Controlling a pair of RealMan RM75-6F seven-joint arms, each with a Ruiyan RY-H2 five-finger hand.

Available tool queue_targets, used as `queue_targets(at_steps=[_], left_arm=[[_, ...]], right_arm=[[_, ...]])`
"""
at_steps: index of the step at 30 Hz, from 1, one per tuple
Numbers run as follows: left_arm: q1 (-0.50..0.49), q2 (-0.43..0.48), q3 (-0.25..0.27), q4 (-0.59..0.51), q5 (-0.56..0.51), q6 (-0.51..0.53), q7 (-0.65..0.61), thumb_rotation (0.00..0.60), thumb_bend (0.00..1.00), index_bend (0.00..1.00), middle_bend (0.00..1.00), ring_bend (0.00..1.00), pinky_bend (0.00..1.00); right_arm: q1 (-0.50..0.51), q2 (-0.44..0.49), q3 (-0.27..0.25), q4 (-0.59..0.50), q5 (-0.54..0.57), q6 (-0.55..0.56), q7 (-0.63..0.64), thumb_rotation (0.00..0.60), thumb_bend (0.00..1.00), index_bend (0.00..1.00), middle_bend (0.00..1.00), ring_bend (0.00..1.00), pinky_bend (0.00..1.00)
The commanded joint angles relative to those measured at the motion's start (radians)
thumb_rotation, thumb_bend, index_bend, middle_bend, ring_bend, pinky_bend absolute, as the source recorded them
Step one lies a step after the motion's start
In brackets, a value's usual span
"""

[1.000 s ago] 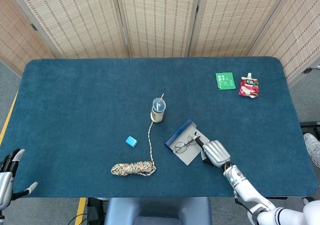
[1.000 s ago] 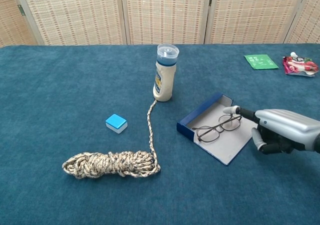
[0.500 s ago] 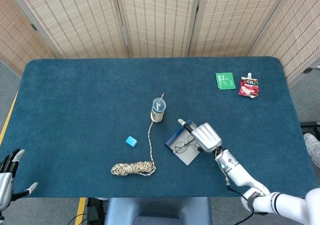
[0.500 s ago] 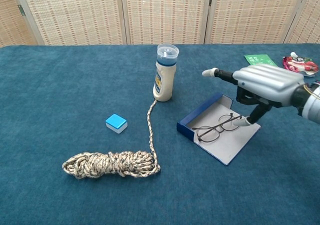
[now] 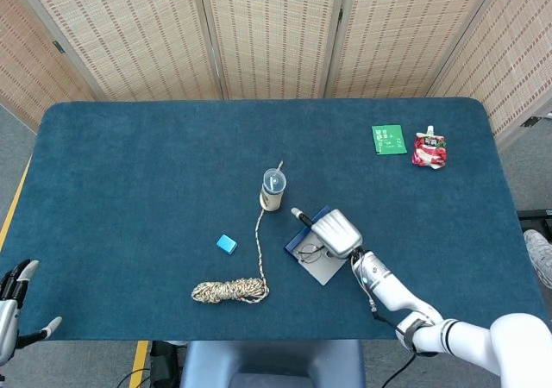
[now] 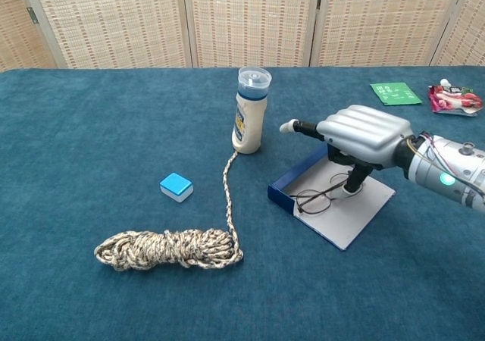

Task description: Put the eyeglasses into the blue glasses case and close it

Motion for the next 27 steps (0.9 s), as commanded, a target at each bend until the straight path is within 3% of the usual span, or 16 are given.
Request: queue_targets(at_steps=[1,18,22,27], left_arm=[[0.0,0.0,0.0,-0.001,-0.001,-0.002,0.0,0.6,0.19,0.07,0.09,0.12,0.23],[0.0,0.006,-0.004,-0.004,-0.011,-0.006,0.003,0.6,0.19,0.07,0.09,0.12,0.23],[0.001,0.006,-0.005,-0.005,-0.013,-0.005,0.002,0.6,0.19,0.07,0.09,0.12,0.23],[-0.001,0.006,-0.006,-0.006,-0.012,-0.007,0.003,0.6,0.19,0.07,0.09,0.12,0.23]], right_arm=[[0.03,-0.042,-0.016,0.079,-0.047,0.015,0.007,0.6,0.12,0.1,1.0,1.0,1.0],[0.128,-0.203,-0.046,0.395,-0.148,0.089,0.121,0.6,0.12,0.18,1.0,1.0,1.0],[0.131,-0.213,-0.057,0.424,-0.157,0.107,0.145,0.6,0.12,0.18,1.0,1.0,1.0],[0.108,-0.167,-0.072,0.373,-0.163,0.156,0.164,0.6,0.12,0.18,1.0,1.0,1.0]])
